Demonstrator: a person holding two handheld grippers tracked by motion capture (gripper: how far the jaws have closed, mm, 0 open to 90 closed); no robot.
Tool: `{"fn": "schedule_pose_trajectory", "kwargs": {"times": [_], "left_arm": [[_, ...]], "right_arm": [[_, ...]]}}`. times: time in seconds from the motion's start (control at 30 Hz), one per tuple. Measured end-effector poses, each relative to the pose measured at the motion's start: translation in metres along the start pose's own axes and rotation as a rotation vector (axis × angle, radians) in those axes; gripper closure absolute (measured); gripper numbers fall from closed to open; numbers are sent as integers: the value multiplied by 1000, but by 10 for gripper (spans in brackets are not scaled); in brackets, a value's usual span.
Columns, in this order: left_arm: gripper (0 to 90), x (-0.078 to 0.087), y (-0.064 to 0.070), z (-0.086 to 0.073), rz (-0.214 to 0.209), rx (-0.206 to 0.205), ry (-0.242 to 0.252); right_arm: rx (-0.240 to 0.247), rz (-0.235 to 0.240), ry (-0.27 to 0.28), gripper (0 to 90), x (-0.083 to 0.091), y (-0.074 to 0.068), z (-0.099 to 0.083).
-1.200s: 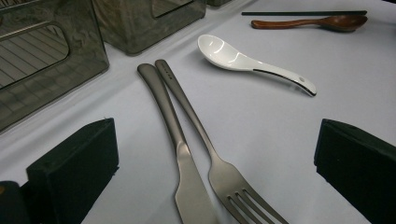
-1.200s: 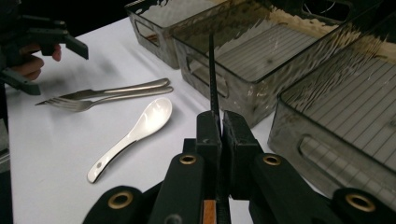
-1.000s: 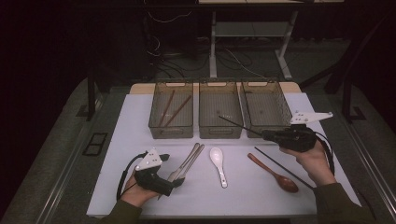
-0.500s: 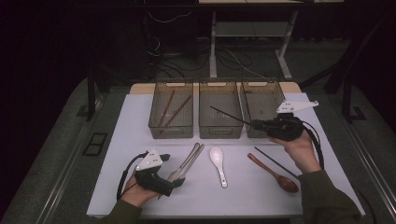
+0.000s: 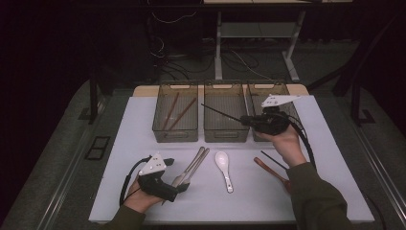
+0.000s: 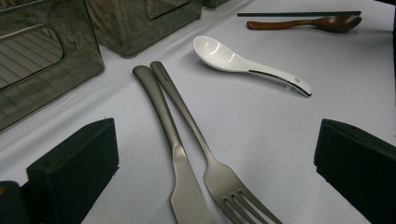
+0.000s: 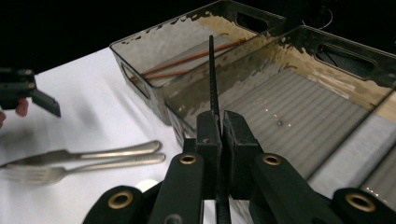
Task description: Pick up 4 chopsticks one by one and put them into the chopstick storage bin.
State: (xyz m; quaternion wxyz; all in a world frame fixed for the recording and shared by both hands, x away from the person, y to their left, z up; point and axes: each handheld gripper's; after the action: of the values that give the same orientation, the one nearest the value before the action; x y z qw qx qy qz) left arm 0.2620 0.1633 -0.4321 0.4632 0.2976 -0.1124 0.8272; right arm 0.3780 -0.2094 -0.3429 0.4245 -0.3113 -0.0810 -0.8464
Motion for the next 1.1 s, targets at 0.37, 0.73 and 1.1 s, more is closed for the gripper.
{"fn": "schedule_pose_trajectory", "kwargs": {"times": [0.37,0.73,1.1], "left_arm": [[0,0,0,0,-3,-9,-2],[0,2,0,0,-8,-3,8],[0,2,1,1,-12,-6,16]], "right_arm": [[-2,-22,-28,851,-38,-9,26],[18,-45,-62,852,-76,-23,52],[7,-68,-123,852,-131,-31,75]]}}
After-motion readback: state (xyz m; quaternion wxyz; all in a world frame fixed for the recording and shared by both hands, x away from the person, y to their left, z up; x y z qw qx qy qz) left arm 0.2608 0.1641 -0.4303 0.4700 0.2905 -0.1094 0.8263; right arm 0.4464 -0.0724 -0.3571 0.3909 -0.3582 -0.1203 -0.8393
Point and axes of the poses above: each handheld gripper's, and its own axes: x roughly backward along the jaws, z roughly out of its top, y roughly to its right, and after that the axes turned 6 degrees about -y, right-handed
